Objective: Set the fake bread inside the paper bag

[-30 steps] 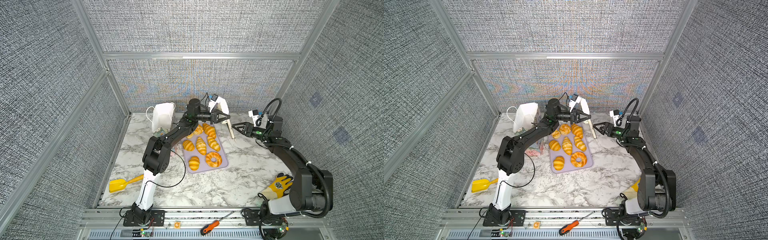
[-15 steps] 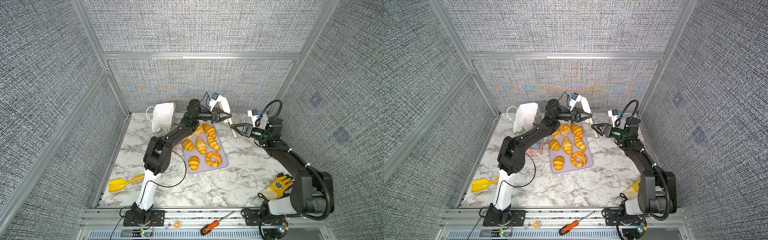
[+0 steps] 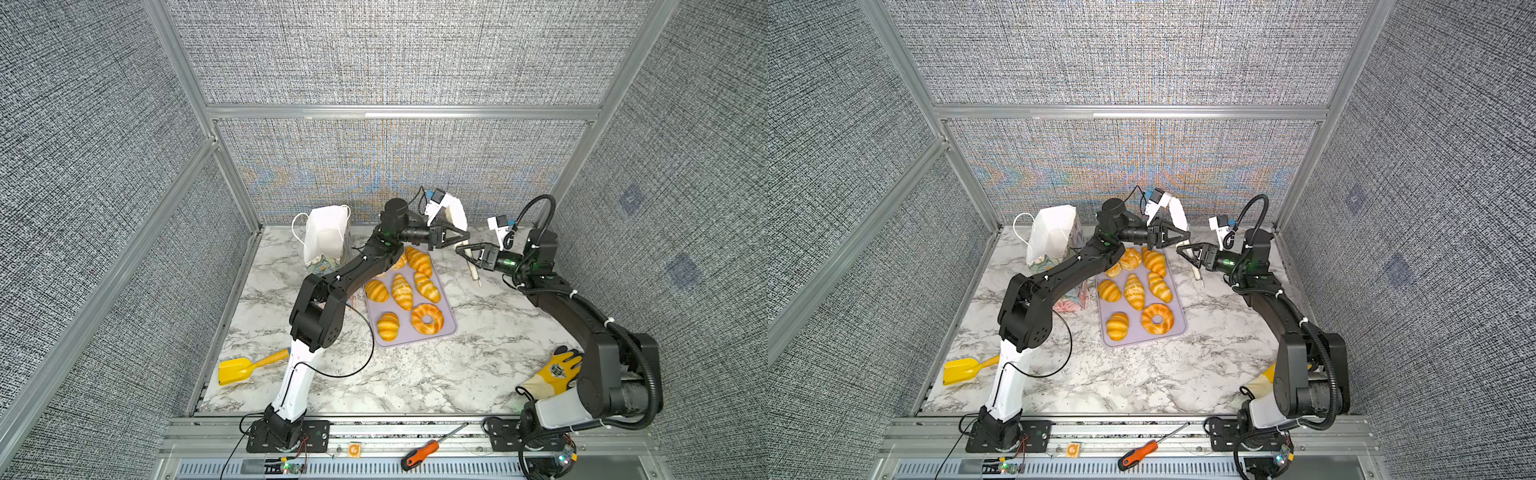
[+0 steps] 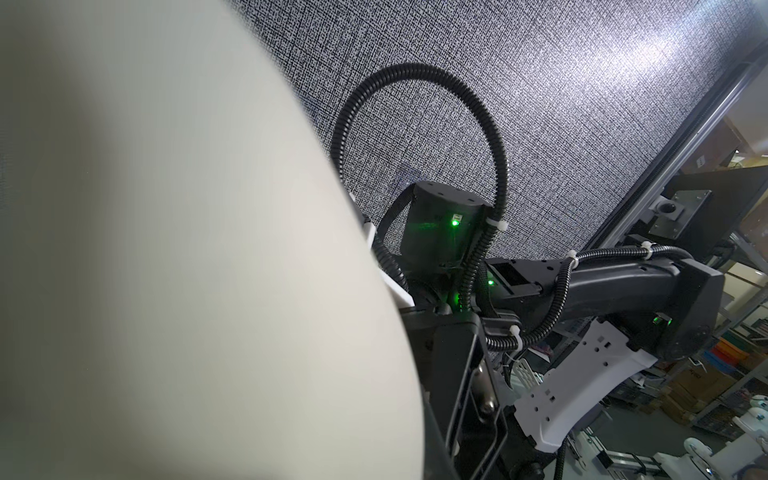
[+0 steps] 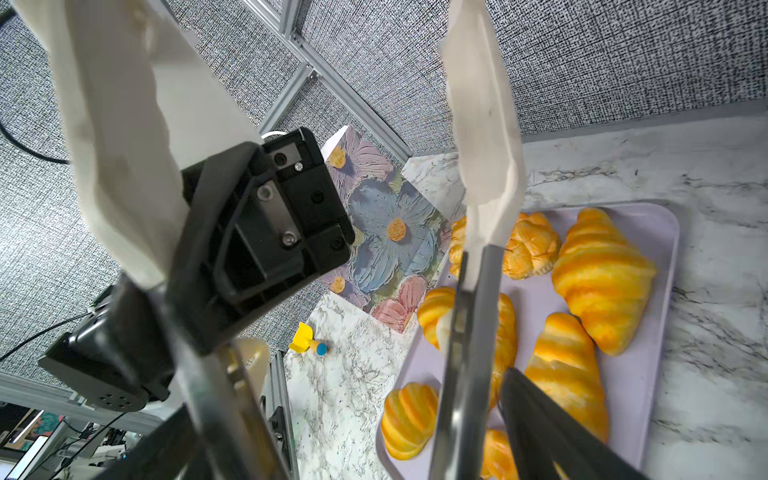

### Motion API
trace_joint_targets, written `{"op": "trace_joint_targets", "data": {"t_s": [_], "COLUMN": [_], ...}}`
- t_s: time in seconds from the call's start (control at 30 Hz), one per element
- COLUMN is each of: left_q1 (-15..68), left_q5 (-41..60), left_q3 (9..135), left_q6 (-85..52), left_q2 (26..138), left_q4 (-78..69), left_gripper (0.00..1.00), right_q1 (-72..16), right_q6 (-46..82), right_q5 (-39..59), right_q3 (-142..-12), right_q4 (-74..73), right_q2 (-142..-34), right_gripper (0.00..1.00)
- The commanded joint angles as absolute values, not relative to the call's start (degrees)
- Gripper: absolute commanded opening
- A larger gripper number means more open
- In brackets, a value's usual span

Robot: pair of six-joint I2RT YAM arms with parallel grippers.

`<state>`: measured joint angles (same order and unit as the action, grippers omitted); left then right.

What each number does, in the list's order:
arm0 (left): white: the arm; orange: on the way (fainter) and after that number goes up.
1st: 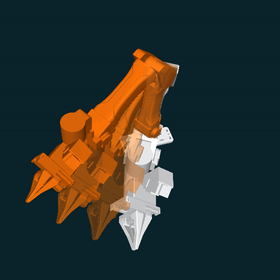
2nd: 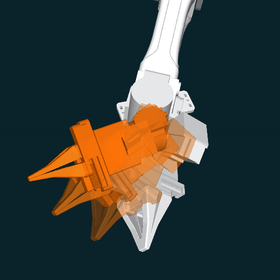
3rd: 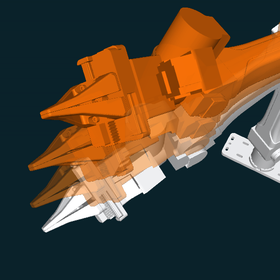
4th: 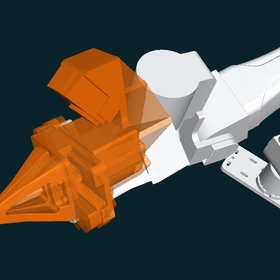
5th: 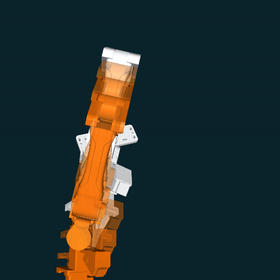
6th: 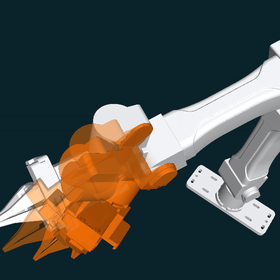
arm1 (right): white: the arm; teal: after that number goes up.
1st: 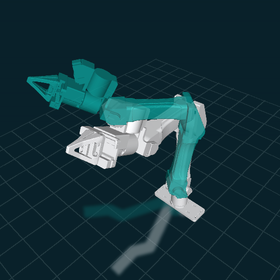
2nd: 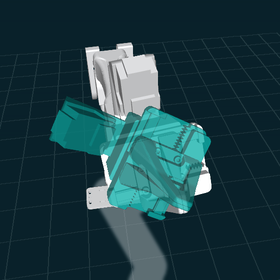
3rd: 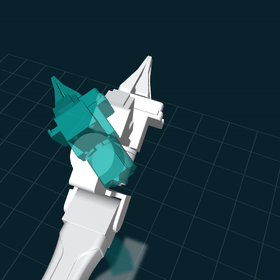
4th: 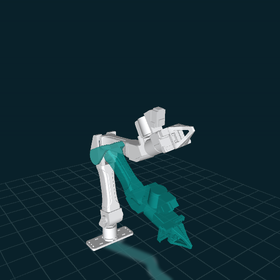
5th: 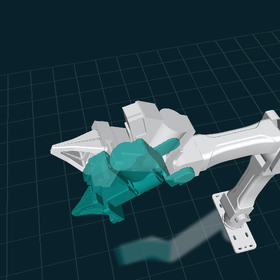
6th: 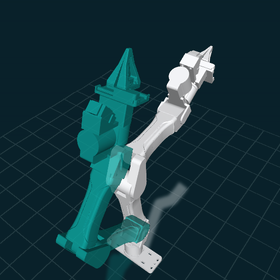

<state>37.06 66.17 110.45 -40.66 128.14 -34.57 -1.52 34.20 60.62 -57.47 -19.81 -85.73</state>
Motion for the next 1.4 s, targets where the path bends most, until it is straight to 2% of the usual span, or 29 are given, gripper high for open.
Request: {"op": "trace_joint_targets", "data": {"t_s": [0.0,0.4,0.97,1.07,1.23,1.37], "left_q1": [37.3,38.3,38.4,38.4,38.3,37.8], "left_q5": [66.3,66.5,66.5,66.5,66.6,66.4], "left_q3": [111.0,109.2,108.2,108.1,107.8,106.9], "left_q6": [-39.7,-44.8,-50.3,-50.4,-52.0,-54.8], "left_q2": [128.3,128.4,128.7,128.4,128.6,128.7], "left_q4": [-36.2,-43.3,-50.3,-50.8,-52.4,-56.0], "left_gripper": [0.02,0.02,0.02,0.03,0.06,0.14], "right_q1": [-1.9,-2.6,-2.6,-2.4,-1.9,-1.3], "right_q6": [34.4,34.5,31.8,29.8,28.3,27.5], "right_q5": [61.2,61.2,60.9,60.2,59.8,59.9], "right_q3": [-58.1,-59.3,-60.0,-60.2,-60.2,-60.2], "right_q4": [-20.7,-21.1,-16.5,-13.5,-11.5,-10.0], "right_q2": [-86.0,-86.9,-86.8,-86.4,-85.6,-85.2], "right_gripper": [0.96,0.89,0.69,0.65,0.63,0.60]}}
